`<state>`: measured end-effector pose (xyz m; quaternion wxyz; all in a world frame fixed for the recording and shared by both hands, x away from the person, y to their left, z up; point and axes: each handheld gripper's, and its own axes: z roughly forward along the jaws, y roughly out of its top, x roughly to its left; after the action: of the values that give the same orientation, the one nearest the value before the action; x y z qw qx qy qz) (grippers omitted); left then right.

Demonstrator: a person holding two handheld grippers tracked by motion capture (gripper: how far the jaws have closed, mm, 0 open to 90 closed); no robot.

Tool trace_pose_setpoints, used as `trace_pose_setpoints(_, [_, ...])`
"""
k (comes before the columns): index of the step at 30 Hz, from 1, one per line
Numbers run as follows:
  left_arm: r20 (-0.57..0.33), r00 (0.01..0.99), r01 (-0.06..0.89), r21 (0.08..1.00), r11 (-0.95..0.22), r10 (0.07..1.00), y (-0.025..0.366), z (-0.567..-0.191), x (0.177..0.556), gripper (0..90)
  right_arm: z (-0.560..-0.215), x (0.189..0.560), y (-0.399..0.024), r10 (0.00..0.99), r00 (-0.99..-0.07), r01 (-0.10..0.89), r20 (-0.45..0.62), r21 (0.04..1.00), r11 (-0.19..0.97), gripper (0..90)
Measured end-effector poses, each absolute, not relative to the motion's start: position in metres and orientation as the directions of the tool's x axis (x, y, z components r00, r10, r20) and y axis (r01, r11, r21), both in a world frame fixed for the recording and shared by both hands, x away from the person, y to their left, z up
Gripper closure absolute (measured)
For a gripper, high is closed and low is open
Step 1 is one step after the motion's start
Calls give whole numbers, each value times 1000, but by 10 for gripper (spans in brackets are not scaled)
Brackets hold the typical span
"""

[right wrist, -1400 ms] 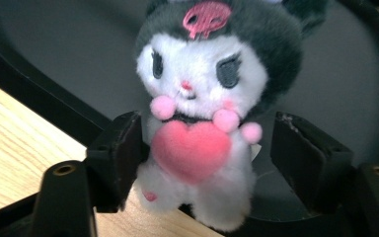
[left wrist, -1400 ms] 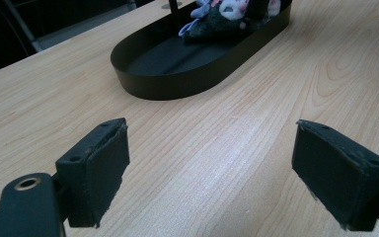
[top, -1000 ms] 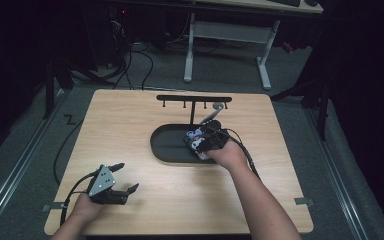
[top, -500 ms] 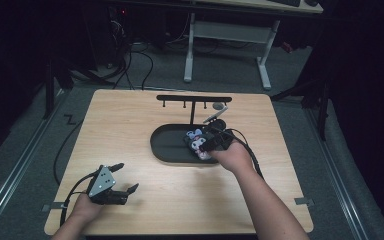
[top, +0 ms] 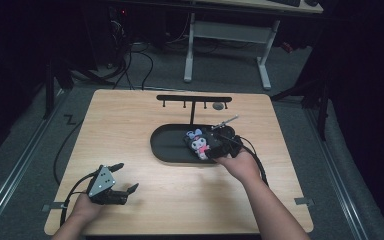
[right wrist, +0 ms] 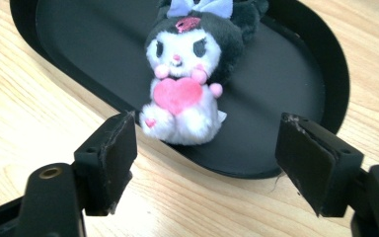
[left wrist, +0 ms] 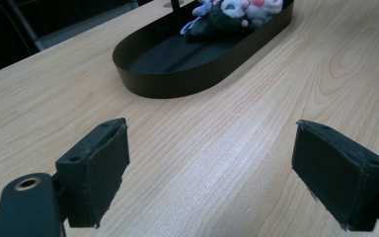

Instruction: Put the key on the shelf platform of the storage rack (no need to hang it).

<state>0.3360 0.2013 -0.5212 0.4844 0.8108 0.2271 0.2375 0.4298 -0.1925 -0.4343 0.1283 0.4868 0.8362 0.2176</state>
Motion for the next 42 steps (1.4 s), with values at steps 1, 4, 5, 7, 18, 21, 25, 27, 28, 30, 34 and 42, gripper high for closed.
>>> trace_pose_setpoints(1, [165,785,139,893,-429,597,201,-521,336,154,-435,427,-194,869,-495,756,12,499,424,231])
trace_pose_setpoints(4, [168,785,137,891,-432,596,201,-521,336,154,-439,419,-198,867,-498,748,29,521,412,218])
trace_pose_setpoints(5, [169,785,137,891,-433,596,201,-521,336,154,-440,415,-199,867,-498,743,32,531,407,211])
trace_pose_setpoints(7, [167,785,139,891,-432,597,201,-521,336,154,-443,408,-202,870,-492,734,33,553,394,198])
trace_pose_setpoints(18, [166,783,139,893,-428,599,201,-521,336,154,-462,367,-217,886,-464,664,-13,656,358,151])
trace_pose_setpoints(21, [165,785,137,894,-427,597,201,-521,336,154,-471,354,-223,893,-451,647,-9,685,334,147])
trace_pose_setpoints(25, [164,783,137,895,-424,601,202,-521,336,154,-484,336,-233,898,-441,618,-10,722,312,140])
trace_pose_setpoints(27, [166,780,136,896,-422,604,202,-521,335,154,-491,329,-239,900,-436,613,15,737,285,135])
trace_pose_setpoints(28, [169,778,133,896,-423,605,202,-521,335,154,-493,325,-242,901,-434,614,23,739,277,134])
trace_pose_setpoints(30, [174,776,128,898,-422,607,202,-521,334,154,-498,317,-247,903,-430,597,19,756,269,129])
trace_pose_setpoints(34, [176,771,128,898,-420,612,202,-521,334,154,-509,289,-262,922,-384,547,47,816,186,130])
trace_pose_setpoints(42, [177,785,130,890,-436,594,199,-521,336,154,-506,280,-275,937,-349,506,35,848,157,139])
